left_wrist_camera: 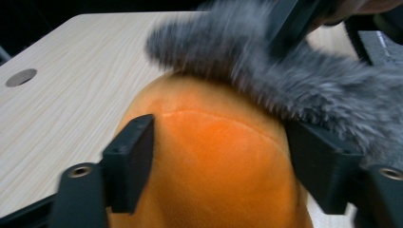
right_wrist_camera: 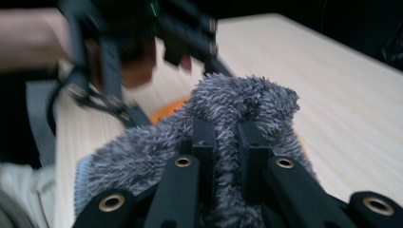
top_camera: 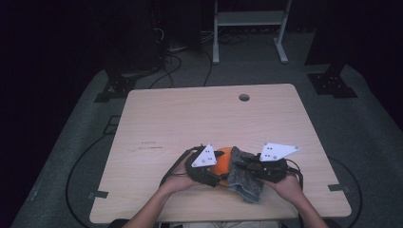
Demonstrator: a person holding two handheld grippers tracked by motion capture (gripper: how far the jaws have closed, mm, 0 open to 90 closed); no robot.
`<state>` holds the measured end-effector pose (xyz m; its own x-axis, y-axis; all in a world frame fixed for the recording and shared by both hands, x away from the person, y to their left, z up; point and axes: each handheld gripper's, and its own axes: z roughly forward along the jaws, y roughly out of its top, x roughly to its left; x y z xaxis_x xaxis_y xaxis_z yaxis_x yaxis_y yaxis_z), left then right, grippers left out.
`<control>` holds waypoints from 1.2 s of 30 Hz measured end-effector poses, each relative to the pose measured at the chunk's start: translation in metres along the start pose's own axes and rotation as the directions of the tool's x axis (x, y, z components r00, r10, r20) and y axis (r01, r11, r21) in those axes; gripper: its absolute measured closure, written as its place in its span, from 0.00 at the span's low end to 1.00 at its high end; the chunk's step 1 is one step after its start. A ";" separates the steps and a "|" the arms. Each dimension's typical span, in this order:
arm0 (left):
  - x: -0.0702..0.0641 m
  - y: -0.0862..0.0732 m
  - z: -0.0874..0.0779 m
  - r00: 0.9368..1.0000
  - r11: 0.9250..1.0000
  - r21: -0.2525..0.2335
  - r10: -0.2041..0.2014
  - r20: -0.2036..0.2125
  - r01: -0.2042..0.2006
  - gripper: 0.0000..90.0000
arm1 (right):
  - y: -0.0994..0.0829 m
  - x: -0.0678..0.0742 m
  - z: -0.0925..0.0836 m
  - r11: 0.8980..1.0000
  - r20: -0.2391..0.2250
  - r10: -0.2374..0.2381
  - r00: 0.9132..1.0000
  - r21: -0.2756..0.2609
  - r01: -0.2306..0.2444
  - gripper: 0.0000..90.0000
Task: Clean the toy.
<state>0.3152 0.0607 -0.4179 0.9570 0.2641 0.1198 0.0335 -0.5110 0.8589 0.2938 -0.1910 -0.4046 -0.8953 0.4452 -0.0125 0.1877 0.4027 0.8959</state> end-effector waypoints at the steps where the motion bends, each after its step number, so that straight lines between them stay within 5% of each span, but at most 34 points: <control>1: 0.004 -0.002 -0.001 0.999 0.999 -0.009 -0.034 0.018 0.035 0.20 | -0.002 -0.002 0.001 1.000 -0.009 0.013 1.000 0.001 -0.013 0.89; 3: 0.011 -0.007 -0.001 0.991 0.992 0.004 -0.125 0.038 0.125 0.14 | -0.006 -0.003 -0.001 1.000 -0.002 0.017 1.000 0.011 -0.017 0.89; 4: 0.016 -0.010 0.000 0.982 0.984 0.025 -0.177 0.058 0.176 0.13 | -0.008 -0.004 -0.001 1.000 0.002 0.019 1.000 0.011 -0.019 0.89; 5: 0.017 -0.011 0.001 0.980 0.982 0.029 -0.189 0.061 0.188 0.13 | -0.010 -0.005 -0.002 1.000 0.013 0.017 1.000 0.026 -0.017 0.89; 9: 0.011 -0.008 -0.004 0.994 0.994 0.017 -0.110 0.007 0.109 0.29 | -0.019 -0.010 -0.010 0.998 0.039 0.028 0.999 0.060 -0.030 0.89; 14: 0.001 0.003 -0.002 0.999 1.000 0.004 -0.031 -0.012 0.031 0.37 | -0.006 -0.002 -0.018 0.999 0.005 0.024 1.000 -0.040 -0.024 0.88; 17: -0.003 0.005 -0.003 1.000 1.000 0.006 0.002 -0.004 -0.002 0.34 | 0.000 0.003 -0.009 1.000 0.000 -0.001 1.000 -0.011 0.001 0.89; 20: 0.005 0.000 -0.004 0.996 0.997 0.000 -0.080 0.047 0.080 0.19 | -0.006 -0.001 -0.004 1.000 -0.001 0.009 1.000 0.020 -0.009 0.89; 23: 0.017 -0.007 -0.005 0.980 0.983 0.054 -0.181 0.081 0.177 0.08 | -0.011 -0.005 -0.010 0.999 0.012 0.022 1.000 0.024 -0.023 0.89; 24: 0.020 -0.010 -0.005 0.974 0.978 0.071 -0.202 0.104 0.195 0.06 | -0.013 -0.006 -0.012 0.999 0.015 0.030 0.999 0.025 -0.030 0.89; 27: 0.022 -0.016 -0.003 0.970 0.973 0.071 -0.224 0.096 0.218 0.10 | -0.017 -0.009 -0.015 0.998 0.028 0.047 0.999 0.041 -0.048 0.89; 29: 0.019 -0.014 -0.006 0.982 0.983 0.061 -0.178 0.068 0.174 0.24 | -0.015 -0.008 -0.014 0.998 0.030 0.038 0.999 0.045 -0.039 0.89; 33: 0.014 -0.008 -0.011 0.990 0.990 0.024 -0.137 0.043 0.136 0.40 | 0.003 0.000 -0.020 1.000 0.015 0.009 1.000 -0.018 -0.008 0.89; 36: 0.009 -0.002 -0.009 0.995 0.996 0.018 -0.089 0.040 0.088 0.42 | 0.014 0.006 -0.019 0.999 -0.001 -0.017 1.000 -0.043 0.017 0.89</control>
<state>0.3209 0.0712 -0.4148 0.9609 0.2758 0.0233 0.1229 -0.5006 0.8569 0.2836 -0.1976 -0.3837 -0.8987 0.4378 -0.0278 0.1548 0.3760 0.9136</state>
